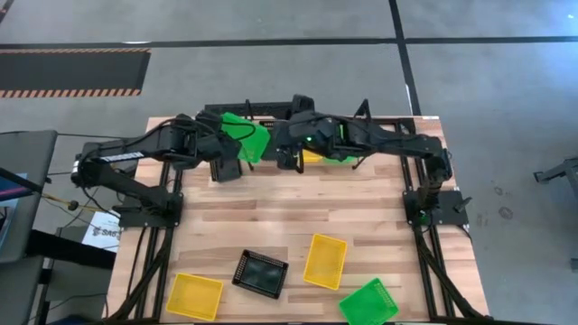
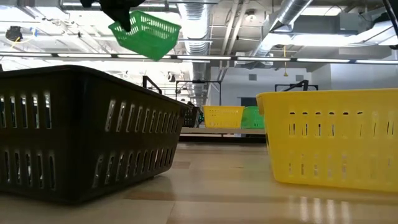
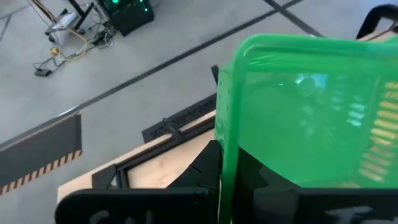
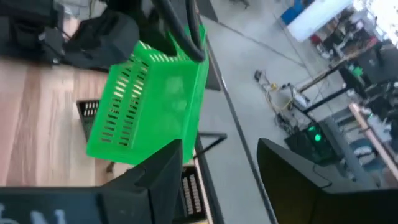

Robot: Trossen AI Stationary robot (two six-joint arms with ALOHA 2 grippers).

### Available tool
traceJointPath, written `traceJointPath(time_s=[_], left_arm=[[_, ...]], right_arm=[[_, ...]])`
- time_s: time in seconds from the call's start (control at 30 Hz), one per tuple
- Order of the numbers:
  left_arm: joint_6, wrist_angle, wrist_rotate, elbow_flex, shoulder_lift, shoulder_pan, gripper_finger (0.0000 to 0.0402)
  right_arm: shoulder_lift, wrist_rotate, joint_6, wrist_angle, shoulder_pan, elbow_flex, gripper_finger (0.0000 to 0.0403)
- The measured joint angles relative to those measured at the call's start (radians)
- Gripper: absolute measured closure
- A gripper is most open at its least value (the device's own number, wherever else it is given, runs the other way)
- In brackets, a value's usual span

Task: Stack baskets on shelf by color
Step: Stack the left green bin on top of the green bin on the shelf

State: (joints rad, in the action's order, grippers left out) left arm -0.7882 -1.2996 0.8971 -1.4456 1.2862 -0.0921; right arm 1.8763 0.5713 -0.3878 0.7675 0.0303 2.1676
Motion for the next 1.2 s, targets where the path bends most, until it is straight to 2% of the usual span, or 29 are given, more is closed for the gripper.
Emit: traceJointPath(time_s=[0.17, 0.5, 0.7, 0.83, 0.97, 1.2], left_arm=[[0.040, 0.046, -0.001, 0.000, 0.002, 0.000, 0.0401], [0.058, 0.066, -0.009, 0.000, 0.003, 0.001, 0.0401], [0.059, 0.071, -0.027, 0.000, 0.003, 0.007, 0.0401], [0.067, 0.092, -0.027, 0.000, 0.003, 0.008, 0.0401], [0.067, 0.092, -0.028, 0.000, 0.003, 0.008, 0.0401], [0.089, 0.117, -0.033, 0.000, 0.003, 0.012, 0.0401]], right_arm=[[0.029, -0.041, 0.069, 0.009, 0.026, -0.001, 0.0182], [0.142, -0.061, 0.065, -0.028, 0.045, -0.002, 0.0182], [0.140, -0.125, 0.086, -0.088, 0.073, -0.001, 0.0191], [0.141, -0.151, 0.123, -0.119, 0.104, -0.002, 0.0214], [0.141, -0.274, 0.180, -0.108, 0.136, -0.017, 0.0248], [0.138, -0.283, 0.178, -0.168, 0.158, -0.101, 0.0281]])
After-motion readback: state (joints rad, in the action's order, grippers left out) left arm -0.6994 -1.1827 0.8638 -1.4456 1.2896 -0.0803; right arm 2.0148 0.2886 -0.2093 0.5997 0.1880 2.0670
